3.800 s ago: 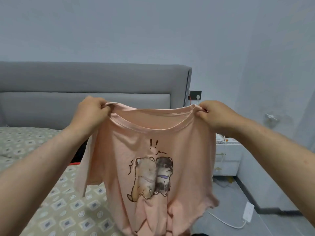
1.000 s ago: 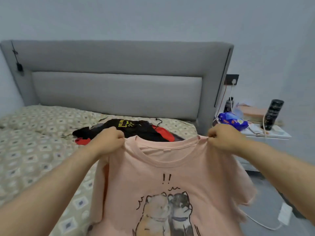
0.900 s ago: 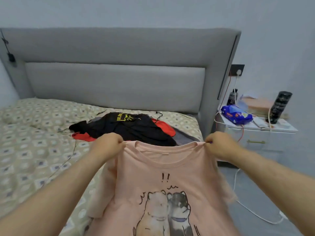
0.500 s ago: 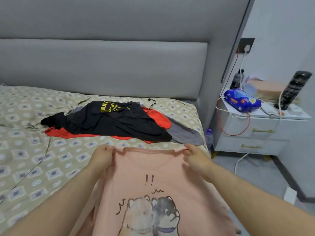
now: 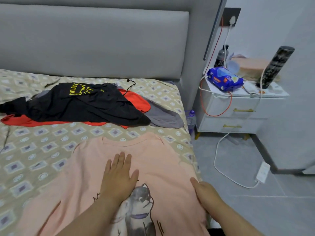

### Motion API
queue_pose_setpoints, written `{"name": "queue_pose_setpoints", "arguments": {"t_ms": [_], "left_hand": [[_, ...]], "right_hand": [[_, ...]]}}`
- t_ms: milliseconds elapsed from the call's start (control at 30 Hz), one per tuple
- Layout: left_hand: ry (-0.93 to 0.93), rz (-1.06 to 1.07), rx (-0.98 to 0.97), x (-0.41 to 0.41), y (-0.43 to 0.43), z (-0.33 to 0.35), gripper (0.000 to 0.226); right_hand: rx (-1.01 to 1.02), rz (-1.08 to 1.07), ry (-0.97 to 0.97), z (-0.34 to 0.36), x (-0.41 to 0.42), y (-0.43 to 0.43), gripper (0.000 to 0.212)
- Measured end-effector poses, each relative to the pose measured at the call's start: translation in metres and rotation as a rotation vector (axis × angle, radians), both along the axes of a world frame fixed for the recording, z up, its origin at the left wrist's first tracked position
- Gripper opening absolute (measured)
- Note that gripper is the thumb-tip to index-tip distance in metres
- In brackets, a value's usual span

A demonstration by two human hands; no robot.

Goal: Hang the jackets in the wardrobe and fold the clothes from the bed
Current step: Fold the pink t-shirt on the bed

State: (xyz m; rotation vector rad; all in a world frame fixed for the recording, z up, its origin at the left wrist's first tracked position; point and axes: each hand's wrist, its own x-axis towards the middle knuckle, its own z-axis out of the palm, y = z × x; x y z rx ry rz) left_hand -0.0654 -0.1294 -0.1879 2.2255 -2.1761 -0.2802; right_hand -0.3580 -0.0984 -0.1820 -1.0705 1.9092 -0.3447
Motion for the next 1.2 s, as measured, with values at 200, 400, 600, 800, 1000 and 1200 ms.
{"name": "queue_pose_setpoints", "arguments": {"t_ms": [200, 400, 600, 800, 1000, 1200], "left_hand": [[-0.019, -0.002, 0.011, -0.001, 0.000, 0.001, 0.090], [-0.046, -0.001, -0.001, -0.002, 0.000, 0.001, 0.092], [-0.101, 0.000, 0.024, -0.004, -0.002, 0.003, 0.094], [-0.145, -0.004, 0.074, -0.006, -0.002, 0.003, 0.095], [-0.013, -0.032, -0.051, -0.072, -0.007, 0.021, 0.072], [-0.029, -0.285, 0.001, -0.162, -0.012, 0.006, 0.082]], "right_hand": [[-0.162, -0.043, 0.204, 0.017, -0.001, 0.012, 0.038], [-0.024, -0.124, -0.194, 0.018, -0.014, 0.017, 0.022], [-0.209, -0.400, -0.398, 0.010, -0.026, 0.010, 0.017], [-0.372, -0.806, -0.396, -0.011, -0.047, 0.001, 0.016], [0.099, -0.686, -0.788, -0.012, -0.045, 0.005, 0.025], [0.191, -0.672, -0.903, -0.015, -0.048, 0.010, 0.022]]}}
